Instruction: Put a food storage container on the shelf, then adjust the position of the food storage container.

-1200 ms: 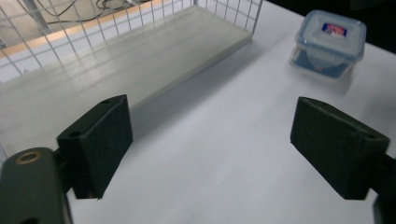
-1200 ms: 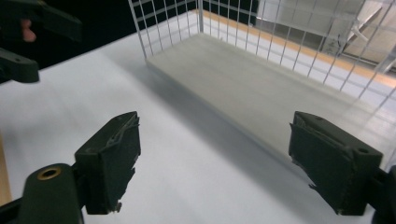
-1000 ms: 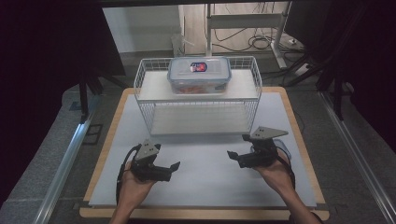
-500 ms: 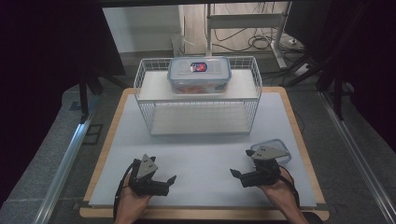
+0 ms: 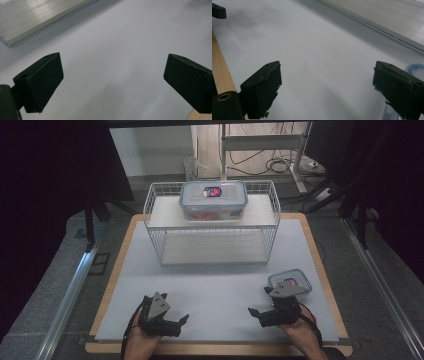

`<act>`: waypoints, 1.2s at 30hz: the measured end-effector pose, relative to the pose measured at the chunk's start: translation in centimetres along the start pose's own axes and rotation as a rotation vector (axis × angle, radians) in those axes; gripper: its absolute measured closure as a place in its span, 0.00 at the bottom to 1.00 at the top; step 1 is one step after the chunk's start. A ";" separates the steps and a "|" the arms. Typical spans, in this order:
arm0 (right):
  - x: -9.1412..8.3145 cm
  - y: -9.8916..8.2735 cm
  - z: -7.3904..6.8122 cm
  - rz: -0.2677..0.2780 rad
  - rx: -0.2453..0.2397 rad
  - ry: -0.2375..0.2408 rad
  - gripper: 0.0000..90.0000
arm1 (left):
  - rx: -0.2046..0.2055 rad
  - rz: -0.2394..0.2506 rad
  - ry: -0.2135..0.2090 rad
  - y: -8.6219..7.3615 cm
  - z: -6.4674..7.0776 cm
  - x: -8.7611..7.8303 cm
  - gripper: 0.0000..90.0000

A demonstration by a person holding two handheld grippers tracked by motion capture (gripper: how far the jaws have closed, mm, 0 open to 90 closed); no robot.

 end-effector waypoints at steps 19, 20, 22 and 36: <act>-1.2 -0.2 3.1 -0.088 0.126 -0.105 0.39 | 0.020 0.000 0.001 -0.1 0.0 0.3 0.03; -1.5 -0.2 3.4 -0.080 0.125 -0.107 0.51 | 0.020 0.000 0.001 -0.1 0.0 0.3 0.03; -2.2 -0.2 4.2 -0.063 0.118 -0.122 0.69 | 0.022 -0.003 0.001 -0.1 -0.1 0.3 0.04; -5.6 -3.0 12.1 -0.003 0.306 -0.263 0.99 | 0.029 -0.018 -0.005 -0.1 0.0 0.7 0.04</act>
Point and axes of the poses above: each handheld gripper's, and its own axes: x roughly forward along the jaws, y roughly out of its top, z roughly to its right, the point moved 4 cm from there along x, roughly forward along the jaws, and after that the axes turned 13 degrees about -z, right-handed, at the moved point
